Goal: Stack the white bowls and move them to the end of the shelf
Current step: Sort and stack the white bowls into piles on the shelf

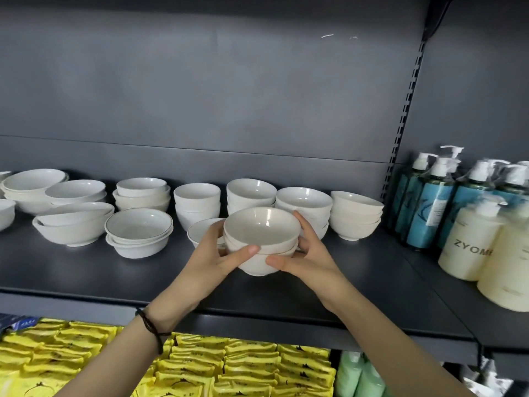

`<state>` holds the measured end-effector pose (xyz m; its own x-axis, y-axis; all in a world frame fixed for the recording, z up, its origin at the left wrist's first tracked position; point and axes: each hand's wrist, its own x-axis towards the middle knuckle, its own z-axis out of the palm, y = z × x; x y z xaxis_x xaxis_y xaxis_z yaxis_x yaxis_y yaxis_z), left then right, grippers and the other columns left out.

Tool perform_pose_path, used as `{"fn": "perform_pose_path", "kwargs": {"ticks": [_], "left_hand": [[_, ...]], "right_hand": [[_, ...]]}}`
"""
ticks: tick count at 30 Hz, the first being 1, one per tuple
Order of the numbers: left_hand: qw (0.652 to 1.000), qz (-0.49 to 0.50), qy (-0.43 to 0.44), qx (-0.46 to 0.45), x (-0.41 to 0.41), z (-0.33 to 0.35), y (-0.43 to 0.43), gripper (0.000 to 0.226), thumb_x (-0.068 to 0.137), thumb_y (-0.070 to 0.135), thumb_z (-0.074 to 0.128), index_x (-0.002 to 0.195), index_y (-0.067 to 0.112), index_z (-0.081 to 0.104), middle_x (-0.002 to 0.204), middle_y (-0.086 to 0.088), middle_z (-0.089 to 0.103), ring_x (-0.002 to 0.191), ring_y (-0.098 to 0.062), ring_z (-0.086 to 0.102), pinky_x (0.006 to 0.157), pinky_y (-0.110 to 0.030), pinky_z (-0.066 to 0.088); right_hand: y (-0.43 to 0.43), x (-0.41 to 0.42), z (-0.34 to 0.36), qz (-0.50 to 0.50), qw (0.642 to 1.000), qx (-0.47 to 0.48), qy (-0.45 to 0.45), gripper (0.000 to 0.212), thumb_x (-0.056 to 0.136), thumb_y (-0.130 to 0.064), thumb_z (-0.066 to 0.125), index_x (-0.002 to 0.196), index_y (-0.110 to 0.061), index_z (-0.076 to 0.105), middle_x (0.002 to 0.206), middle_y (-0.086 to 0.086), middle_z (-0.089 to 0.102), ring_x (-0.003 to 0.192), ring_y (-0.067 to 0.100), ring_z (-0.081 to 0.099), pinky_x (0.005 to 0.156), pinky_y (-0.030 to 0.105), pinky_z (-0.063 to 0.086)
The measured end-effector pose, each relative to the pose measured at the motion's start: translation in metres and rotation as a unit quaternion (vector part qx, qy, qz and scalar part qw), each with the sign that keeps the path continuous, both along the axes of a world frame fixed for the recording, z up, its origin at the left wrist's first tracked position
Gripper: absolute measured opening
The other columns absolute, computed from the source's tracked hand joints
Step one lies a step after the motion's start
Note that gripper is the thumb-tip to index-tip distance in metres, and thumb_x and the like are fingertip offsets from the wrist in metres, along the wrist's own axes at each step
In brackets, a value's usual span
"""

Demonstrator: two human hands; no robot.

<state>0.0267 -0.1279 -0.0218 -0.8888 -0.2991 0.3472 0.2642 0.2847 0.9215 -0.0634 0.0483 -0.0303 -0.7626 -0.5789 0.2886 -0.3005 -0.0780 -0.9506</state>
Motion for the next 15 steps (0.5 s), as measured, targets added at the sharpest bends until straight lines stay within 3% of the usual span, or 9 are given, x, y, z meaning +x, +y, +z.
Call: {"fn": "perform_pose_path", "kwargs": {"ticks": [4, 7, 10, 12, 15], "left_hand": [[0.999, 0.016, 0.041, 0.020, -0.010, 0.027, 0.006, 0.077, 0.066, 0.055, 0.080, 0.128, 0.029, 0.043, 0.123, 0.012, 0.057, 0.106, -0.009, 0.063, 0.078, -0.016, 0.054], [0.997, 0.027, 0.066, 0.009, -0.020, 0.046, 0.019, 0.059, 0.077, 0.046, 0.072, 0.124, 0.027, 0.043, 0.122, 0.010, 0.058, 0.110, -0.012, 0.062, 0.073, -0.012, 0.053], [0.996, 0.021, 0.086, 0.024, -0.033, 0.062, 0.034, 0.058, 0.081, 0.042, 0.066, 0.127, 0.019, 0.040, 0.118, 0.011, 0.055, 0.101, 0.001, 0.059, 0.062, -0.006, 0.050], [0.995, 0.018, 0.093, 0.019, -0.042, 0.070, 0.043, 0.062, 0.080, 0.046, 0.068, 0.127, 0.020, 0.038, 0.116, 0.015, 0.053, 0.100, 0.006, 0.055, 0.068, -0.004, 0.048], [0.996, 0.018, 0.087, -0.003, -0.060, 0.077, 0.050, 0.071, 0.072, 0.057, 0.071, 0.127, 0.026, 0.038, 0.125, 0.011, 0.053, 0.115, -0.007, 0.056, 0.091, -0.020, 0.050]], "right_hand": [[0.004, -0.002, 0.029, -0.033, 0.999, -0.013, -0.019, 0.099, 0.077, -0.014, 0.082, 0.151, -0.042, 0.022, 0.137, -0.007, 0.056, 0.126, 0.012, 0.055, 0.105, 0.034, 0.049], [0.010, -0.010, 0.048, -0.041, 0.999, -0.011, -0.003, 0.112, 0.064, -0.034, 0.087, 0.153, -0.041, 0.019, 0.137, -0.010, 0.057, 0.126, 0.008, 0.055, 0.105, 0.032, 0.047], [0.018, -0.021, 0.061, -0.049, 0.998, -0.026, 0.012, 0.125, 0.046, -0.050, 0.084, 0.153, -0.039, 0.021, 0.142, -0.010, 0.053, 0.132, 0.009, 0.050, 0.112, 0.036, 0.041], [0.025, -0.031, 0.067, -0.048, 0.998, -0.035, 0.022, 0.121, 0.049, -0.050, 0.084, 0.153, -0.037, 0.024, 0.142, -0.011, 0.054, 0.132, 0.008, 0.050, 0.111, 0.036, 0.041], [0.035, -0.049, 0.072, -0.045, 0.997, -0.046, 0.049, 0.097, 0.061, -0.037, 0.087, 0.145, -0.037, 0.038, 0.133, -0.014, 0.061, 0.121, 0.002, 0.058, 0.102, 0.029, 0.047]]}}
